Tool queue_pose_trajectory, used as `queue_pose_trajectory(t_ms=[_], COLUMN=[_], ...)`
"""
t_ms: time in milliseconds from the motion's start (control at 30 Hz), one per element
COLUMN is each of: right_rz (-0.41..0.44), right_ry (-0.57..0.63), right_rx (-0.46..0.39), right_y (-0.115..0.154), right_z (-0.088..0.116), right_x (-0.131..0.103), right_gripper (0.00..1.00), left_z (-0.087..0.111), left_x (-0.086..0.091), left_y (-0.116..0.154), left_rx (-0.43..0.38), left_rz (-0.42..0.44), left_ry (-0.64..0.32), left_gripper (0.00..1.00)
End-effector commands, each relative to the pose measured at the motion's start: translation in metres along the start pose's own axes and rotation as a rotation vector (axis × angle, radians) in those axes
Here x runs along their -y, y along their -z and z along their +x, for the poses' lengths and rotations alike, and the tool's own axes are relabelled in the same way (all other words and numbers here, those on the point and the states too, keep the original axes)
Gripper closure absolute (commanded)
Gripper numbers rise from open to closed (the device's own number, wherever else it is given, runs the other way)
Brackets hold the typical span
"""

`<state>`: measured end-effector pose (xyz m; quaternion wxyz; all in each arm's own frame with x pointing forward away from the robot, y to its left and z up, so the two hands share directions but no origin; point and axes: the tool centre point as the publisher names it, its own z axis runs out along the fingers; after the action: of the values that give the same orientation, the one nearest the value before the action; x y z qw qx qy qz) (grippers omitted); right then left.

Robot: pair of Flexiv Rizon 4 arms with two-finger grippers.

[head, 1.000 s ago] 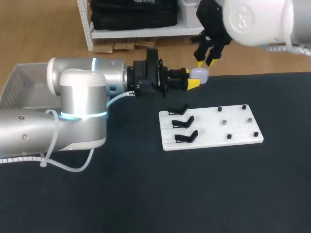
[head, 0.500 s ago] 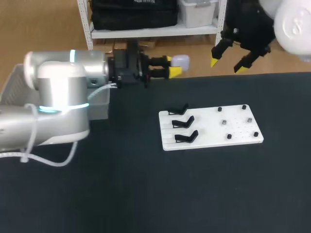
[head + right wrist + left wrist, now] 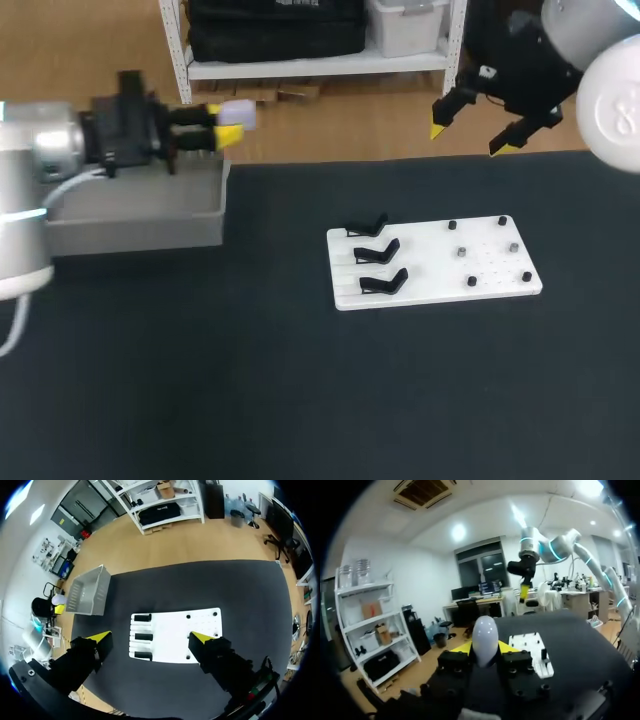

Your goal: Pick up each earbud case from the left stands, insert the matching earbuds, close the lid, and place the case in the box.

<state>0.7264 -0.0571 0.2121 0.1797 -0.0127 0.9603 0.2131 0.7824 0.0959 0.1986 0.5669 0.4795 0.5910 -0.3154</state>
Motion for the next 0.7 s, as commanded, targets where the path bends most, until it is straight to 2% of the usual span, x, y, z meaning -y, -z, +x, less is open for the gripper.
queue_pose_trajectory(t_ms=[33,233,333,467,633,700], right_rz=[0.004,0.004,0.004,0.004,0.004,0.004], right_ry=[-0.002,-0.002,-0.002,-0.002,-0.002,-0.002], right_rx=[0.020,0.020,0.020,0.020,0.020,0.020], right_y=[0.001,0.001,0.001,0.001,0.001,0.001], right_z=[0.003,0.003,0.003,0.003,0.003,0.003], right_x=[0.000,0.000,0.000,0.000,0.000,0.000], right_gripper=[0.00,0.00,0.00,0.00,0.00,0.00], left_z=[0.033,0.088,0.110,0.123,0.143,0.148], left_x=[-0.018,-0.040,-0.046,-0.054,-0.069,-0.073], left_y=[0.079,0.098,0.099,0.095,0.091,0.089], left_rx=[-0.021,-0.132,-0.153,-0.186,-0.289,-0.300], left_rz=[-0.038,-0.131,-0.154,-0.157,-0.173,-0.190], left_ry=[0.041,0.118,0.152,0.162,0.195,0.197], left_gripper=[1.00,1.00,1.00,1.00,1.00,1.00])
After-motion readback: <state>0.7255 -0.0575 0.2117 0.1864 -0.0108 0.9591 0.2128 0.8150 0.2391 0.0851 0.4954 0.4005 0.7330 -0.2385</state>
